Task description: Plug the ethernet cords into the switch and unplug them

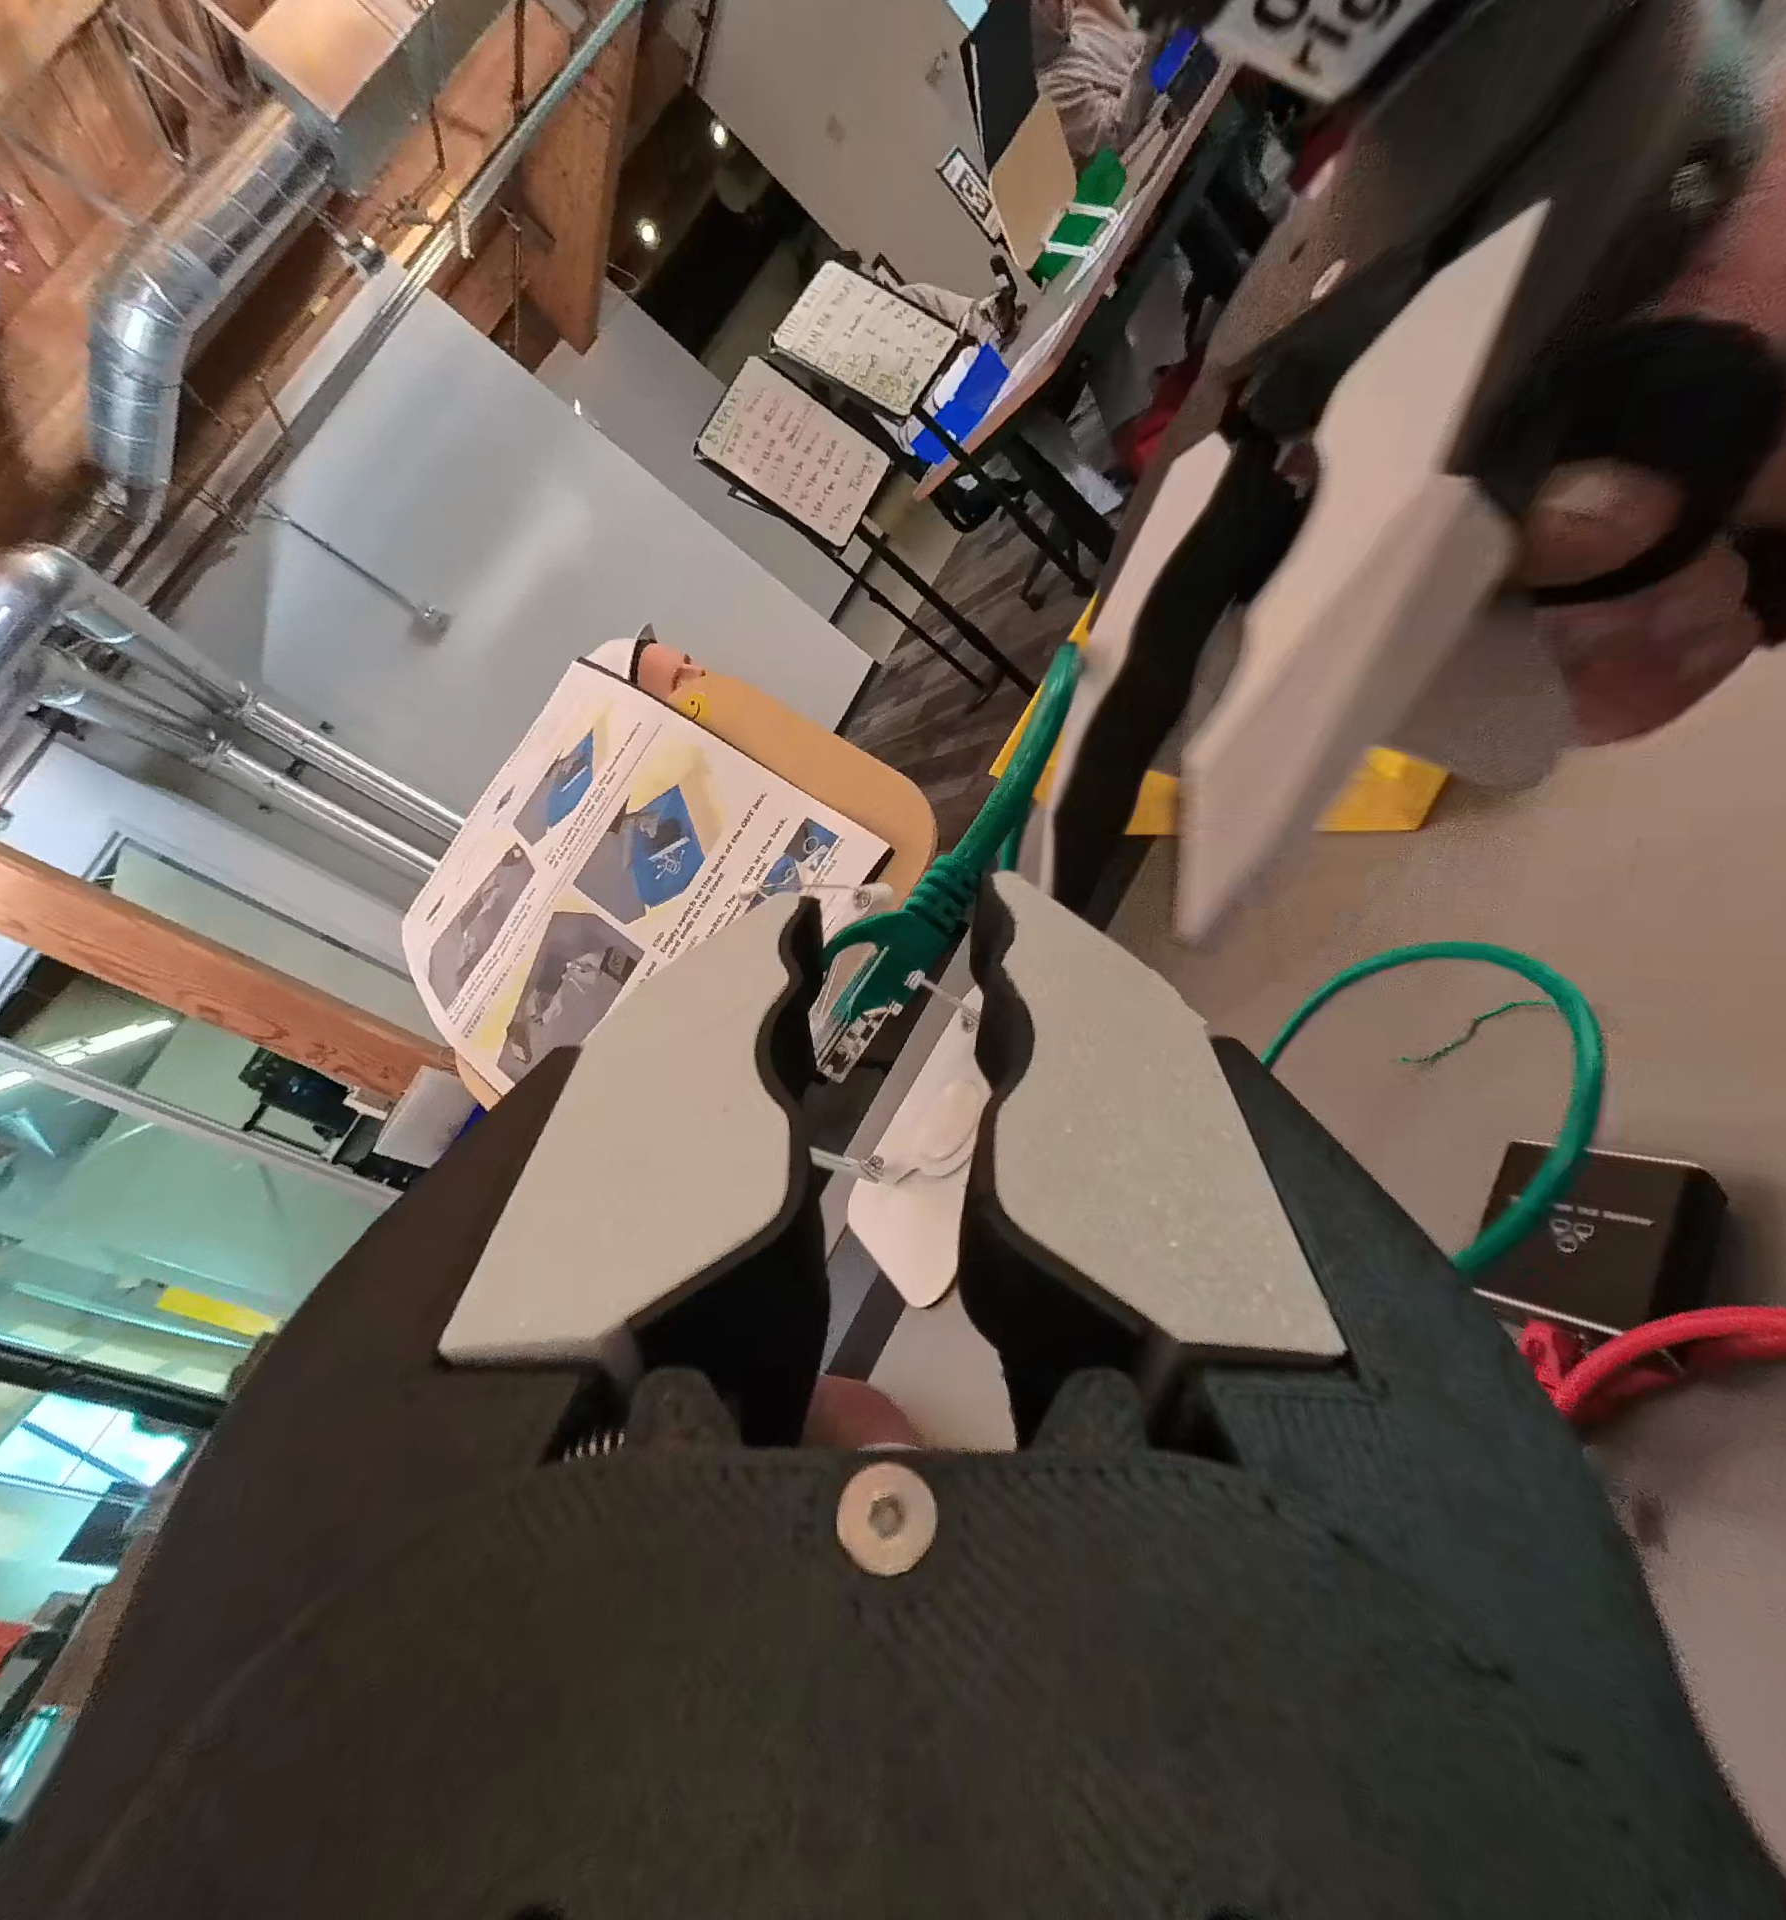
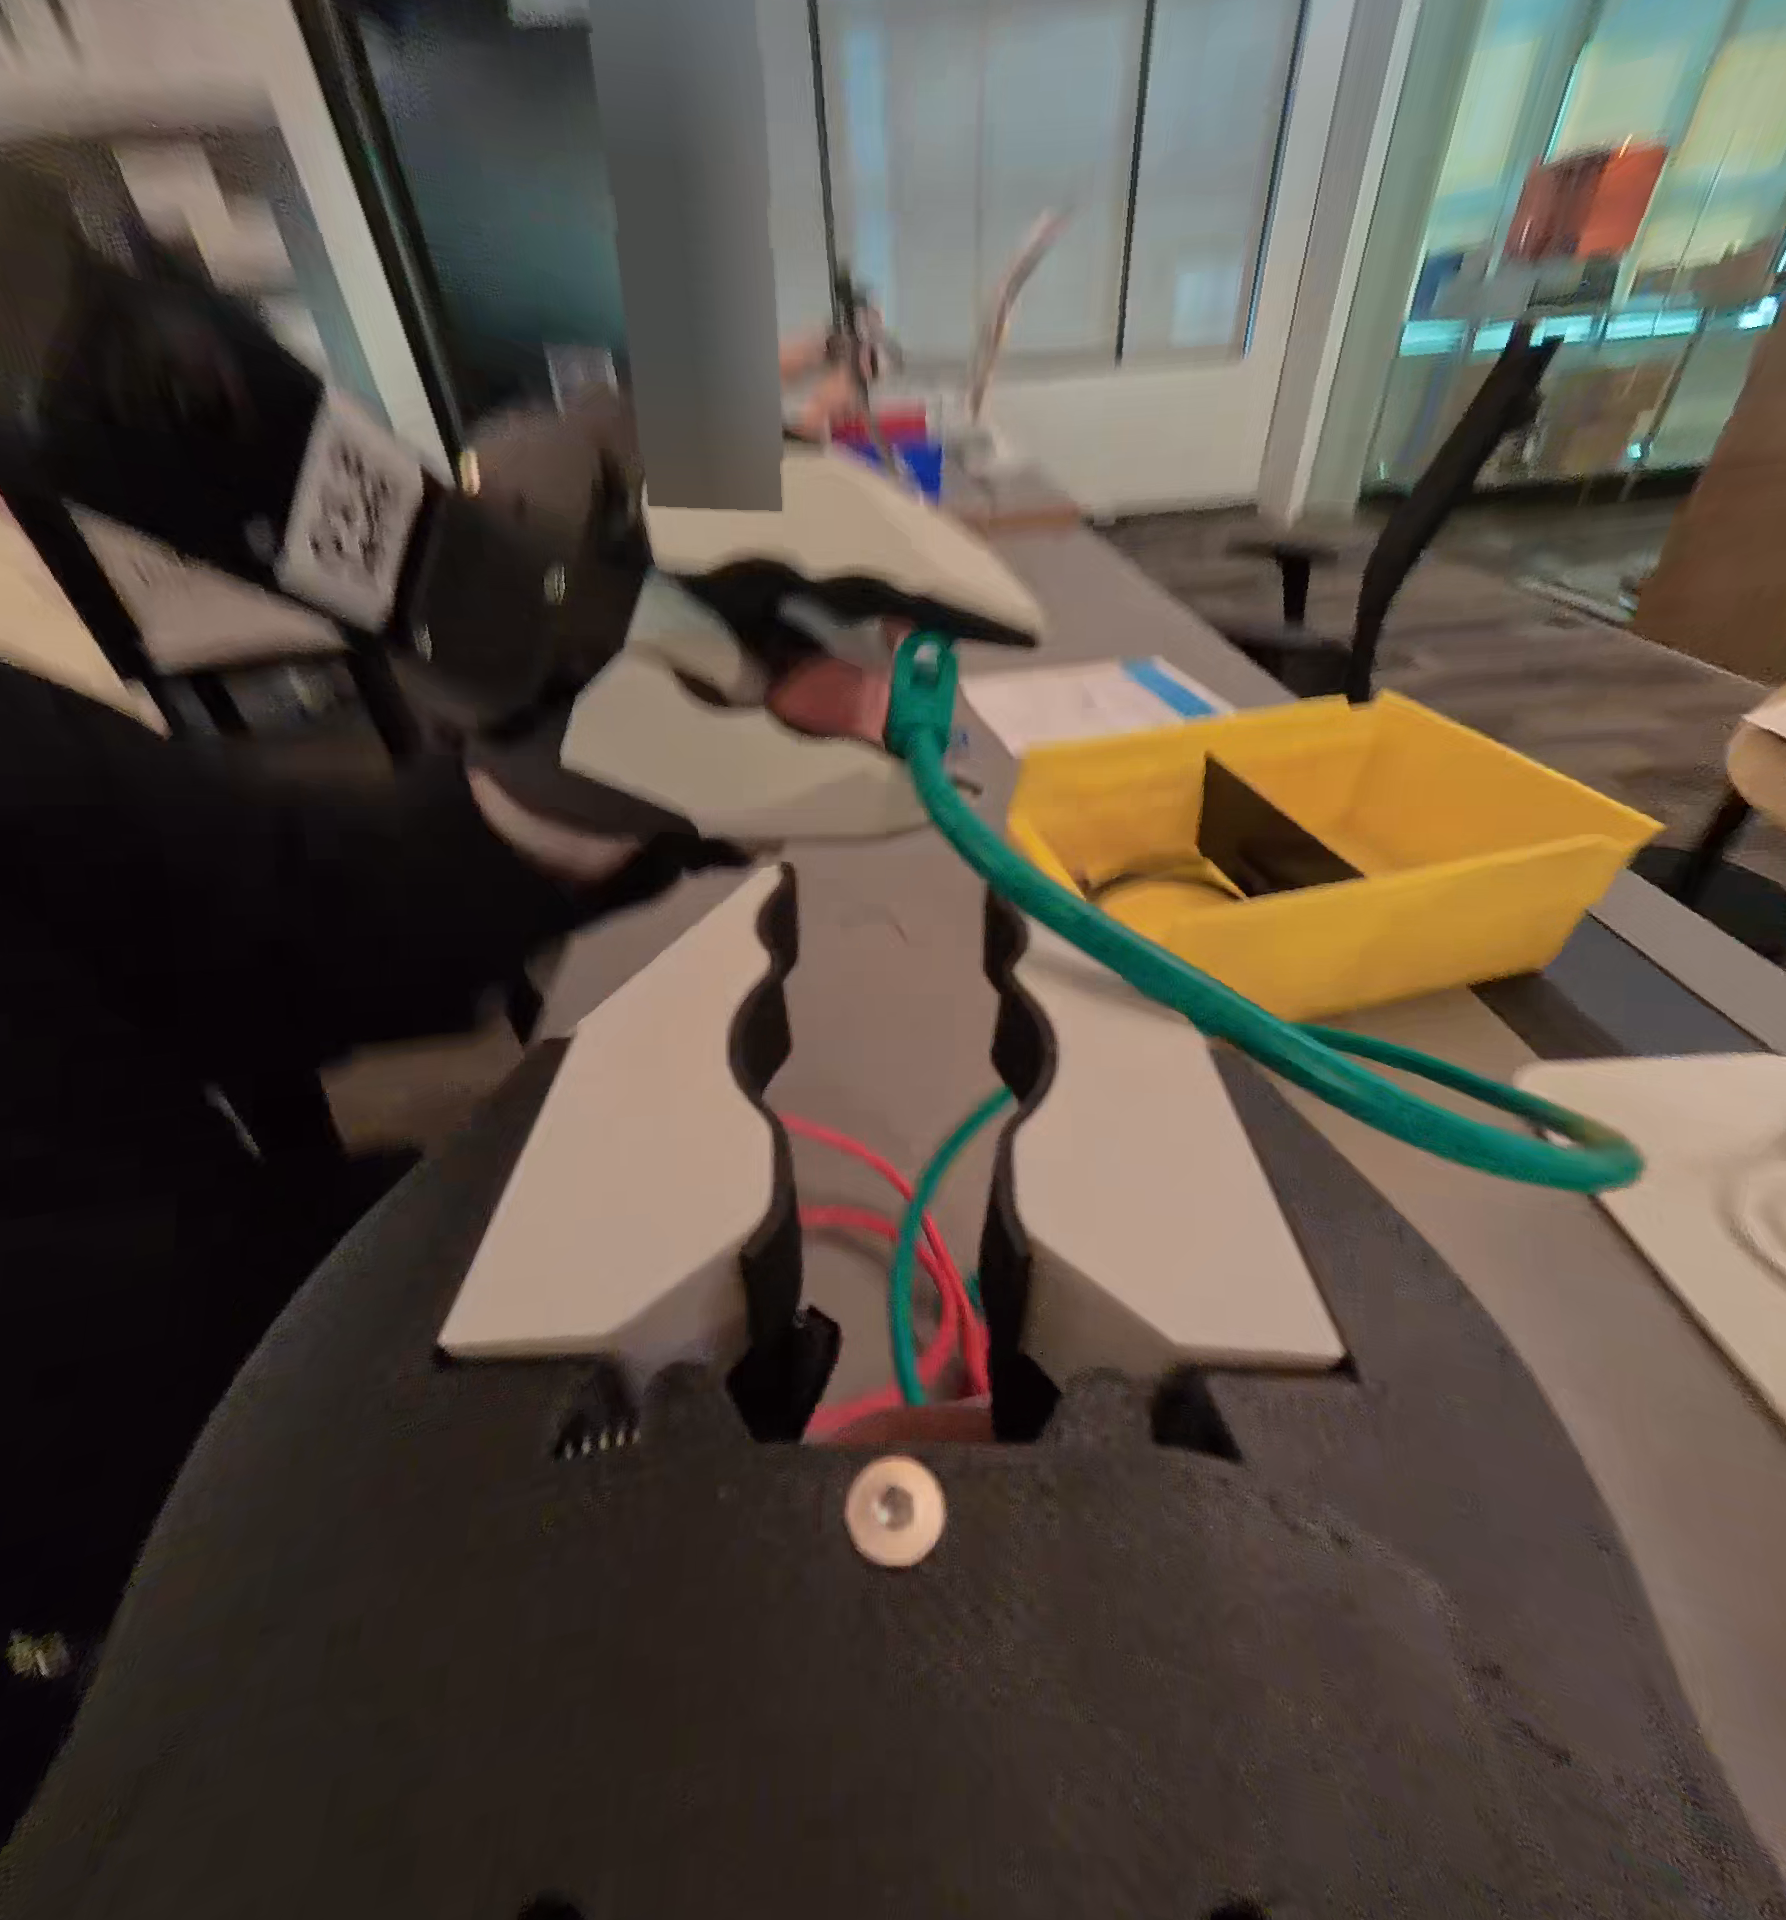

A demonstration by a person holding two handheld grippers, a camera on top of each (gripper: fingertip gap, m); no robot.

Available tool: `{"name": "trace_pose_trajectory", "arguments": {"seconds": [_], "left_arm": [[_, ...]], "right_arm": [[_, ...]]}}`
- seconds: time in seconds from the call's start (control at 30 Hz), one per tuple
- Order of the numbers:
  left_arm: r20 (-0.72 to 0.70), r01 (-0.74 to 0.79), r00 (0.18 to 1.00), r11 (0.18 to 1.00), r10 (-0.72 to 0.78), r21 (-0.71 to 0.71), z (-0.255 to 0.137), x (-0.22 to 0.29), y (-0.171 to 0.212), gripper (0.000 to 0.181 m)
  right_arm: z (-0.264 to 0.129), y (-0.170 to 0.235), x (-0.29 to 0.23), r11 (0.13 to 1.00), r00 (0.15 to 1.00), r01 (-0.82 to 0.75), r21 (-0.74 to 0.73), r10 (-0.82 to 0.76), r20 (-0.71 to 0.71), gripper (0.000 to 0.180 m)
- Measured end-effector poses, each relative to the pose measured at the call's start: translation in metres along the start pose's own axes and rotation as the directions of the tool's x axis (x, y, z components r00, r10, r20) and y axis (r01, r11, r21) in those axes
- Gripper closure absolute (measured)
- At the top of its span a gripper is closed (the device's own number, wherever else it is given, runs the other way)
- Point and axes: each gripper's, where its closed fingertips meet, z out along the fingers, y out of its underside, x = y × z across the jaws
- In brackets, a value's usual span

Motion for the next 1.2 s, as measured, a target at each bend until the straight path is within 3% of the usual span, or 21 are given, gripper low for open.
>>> {"name": "trace_pose_trajectory", "arguments": {"seconds": [0.03,0.1,0.3,0.43,0.7,0.83,0.9,1.0,1.1,1.2], "left_arm": [[0.003,0.012,1.0,1.0,-0.012,-0.01,0.0,-0.002,0.002,0.154],[-0.011,0.027,1.0,1.0,-0.027,-0.015,0.0,-0.001,0.005,0.154],[-0.029,0.073,0.997,0.997,-0.074,-0.017,-0.001,-0.006,0.01,0.154],[-0.008,-0.031,1.0,0.999,0.03,-0.044,0.003,0.002,0.011,0.154],[-0.008,-0.18,0.984,0.98,0.18,-0.08,0.006,0.017,0.012,0.162],[-0.019,-0.158,0.987,0.986,0.157,-0.051,0.006,0.017,0.008,0.163],[0.005,-0.212,0.977,0.977,0.212,-0.01,0.003,0.014,0.002,0.161],[0.021,-0.236,0.972,0.968,0.235,0.081,-0.007,0.008,-0.011,0.14],[0.054,-0.33,0.943,0.942,0.327,0.061,-0.008,0.01,-0.012,0.151],[0.073,-0.357,0.933,0.929,0.351,0.093,-0.006,0.02,-0.016,0.157]], "right_arm": [[0.001,-0.008,0.005,0.995,0.998,-0.06,0.079,0.06,0.009,0.151],[0.005,-0.014,0.014,0.978,0.991,-0.131,0.161,0.131,0.01,0.151],[0.01,-0.03,0.018,0.957,0.992,-0.106,0.27,0.121,-0.042,0.148],[0.018,-0.025,0.016,0.963,0.989,-0.132,0.233,0.145,-0.037,0.148],[0.031,-0.014,0.015,0.989,0.988,-0.094,0.118,0.107,-0.115,0.168],[0.029,-0.015,0.013,0.993,0.991,-0.059,0.101,0.071,-0.114,0.17],[0.026,-0.019,0.01,0.987,0.992,-0.089,0.133,0.099,-0.074,0.17],[0.017,-0.028,0.011,0.957,0.981,-0.191,0.219,0.193,0.014,0.17],[0.012,-0.031,-0.006,0.914,0.933,-0.33,0.234,0.279,0.227,0.17],[0.014,-0.029,-0.012,0.894,0.901,-0.383,0.232,0.306,0.307,0.17]]}}
